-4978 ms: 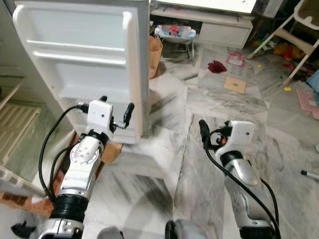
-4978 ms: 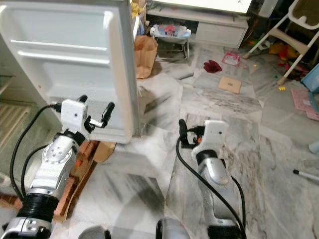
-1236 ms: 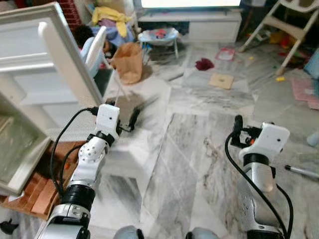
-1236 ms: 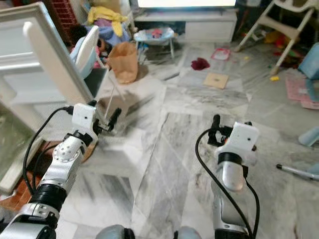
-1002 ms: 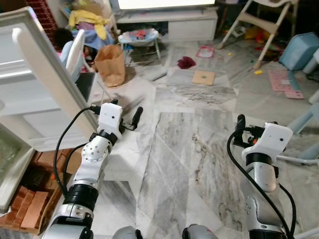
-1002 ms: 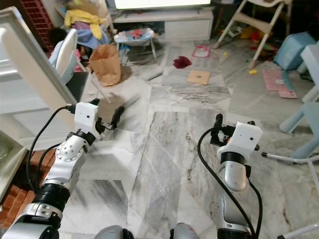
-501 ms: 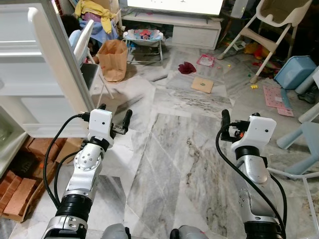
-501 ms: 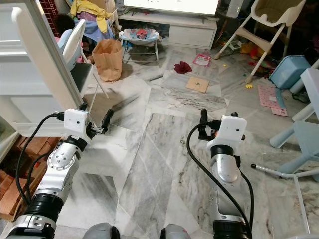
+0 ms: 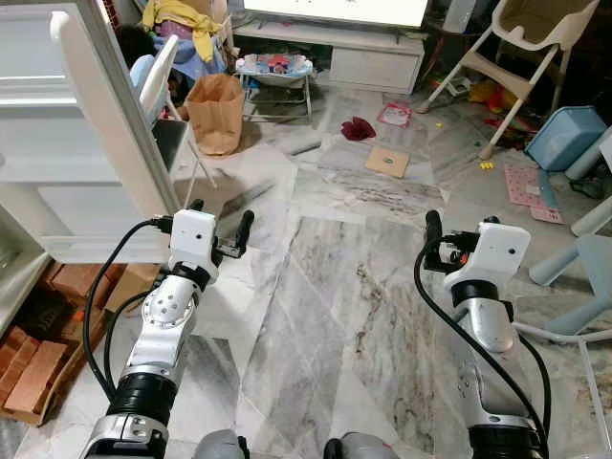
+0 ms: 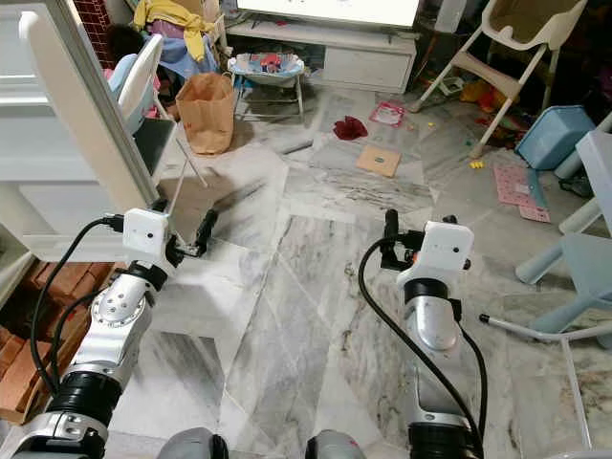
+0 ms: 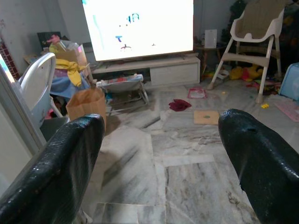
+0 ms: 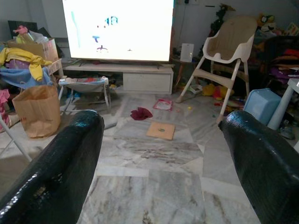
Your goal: Restocking fridge
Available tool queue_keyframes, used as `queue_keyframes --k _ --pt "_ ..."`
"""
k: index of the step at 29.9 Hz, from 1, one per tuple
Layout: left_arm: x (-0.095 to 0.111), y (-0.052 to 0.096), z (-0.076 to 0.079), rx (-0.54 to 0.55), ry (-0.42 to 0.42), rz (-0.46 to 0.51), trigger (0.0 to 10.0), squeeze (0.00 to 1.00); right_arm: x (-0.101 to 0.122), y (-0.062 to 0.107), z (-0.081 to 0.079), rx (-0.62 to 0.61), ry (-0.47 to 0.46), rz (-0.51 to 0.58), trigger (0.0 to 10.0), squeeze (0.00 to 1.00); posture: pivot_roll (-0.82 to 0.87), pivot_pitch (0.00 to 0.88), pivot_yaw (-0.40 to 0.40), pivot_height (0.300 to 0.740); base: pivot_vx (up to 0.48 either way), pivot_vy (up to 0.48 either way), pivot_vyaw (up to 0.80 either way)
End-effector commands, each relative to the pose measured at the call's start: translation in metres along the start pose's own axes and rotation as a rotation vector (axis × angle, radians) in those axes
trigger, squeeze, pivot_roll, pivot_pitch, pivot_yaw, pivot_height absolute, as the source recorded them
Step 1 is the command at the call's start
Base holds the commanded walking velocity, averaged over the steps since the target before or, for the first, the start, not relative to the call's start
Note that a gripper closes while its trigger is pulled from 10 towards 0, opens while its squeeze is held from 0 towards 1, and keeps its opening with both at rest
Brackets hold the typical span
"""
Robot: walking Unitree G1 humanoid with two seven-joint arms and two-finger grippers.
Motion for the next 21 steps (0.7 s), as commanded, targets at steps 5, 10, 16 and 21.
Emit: queue_keyframes --k 5,10,16,21 --pt "0.008 -0.002 -0.003 0.019 -0.01 0.02 10.0 0.0 -0.004 -0.002 0.001 0.003 0.001 -0.02 10.0 0.0 -0.02 0.0 -0.044 0.74 0.0 0.0 0.0" --pt "-0.001 0.007 -0.009 0.048 0.001 -0.008 10.0 0.0 -0.002 -0.001 0.0 0.006 0.012 -0.002 10.0 0.0 -0.05 0.0 -0.001 0.74 0.074 0.0 0.0" --pt "-0.006 0.015 -0.015 0.055 -0.008 -0.023 10.0 0.0 -0.004 0.0 0.001 0.005 0.016 -0.009 10.0 0.0 -0.05 0.0 -0.003 0.74 0.0 0.0 0.0" --pt "-0.005 0.018 -0.02 0.077 -0.015 -0.019 10.0 0.0 -0.004 -0.001 0.001 0.009 0.019 -0.01 10.0 0.0 -0.04 0.0 -0.005 0.74 0.053 0.0 0.0"
Point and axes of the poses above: a point about 5 cm out from each wrist's last joint towards the gripper, its own y axis pointing back from the gripper into the wrist, its own x axis along the axis of the wrist's last joint, z = x × y, the point moved 4 cm from there along -y, pointing out of the wrist towards the gripper, and after that the axes turned 5 degrees about -y, right-handed, at the moved point
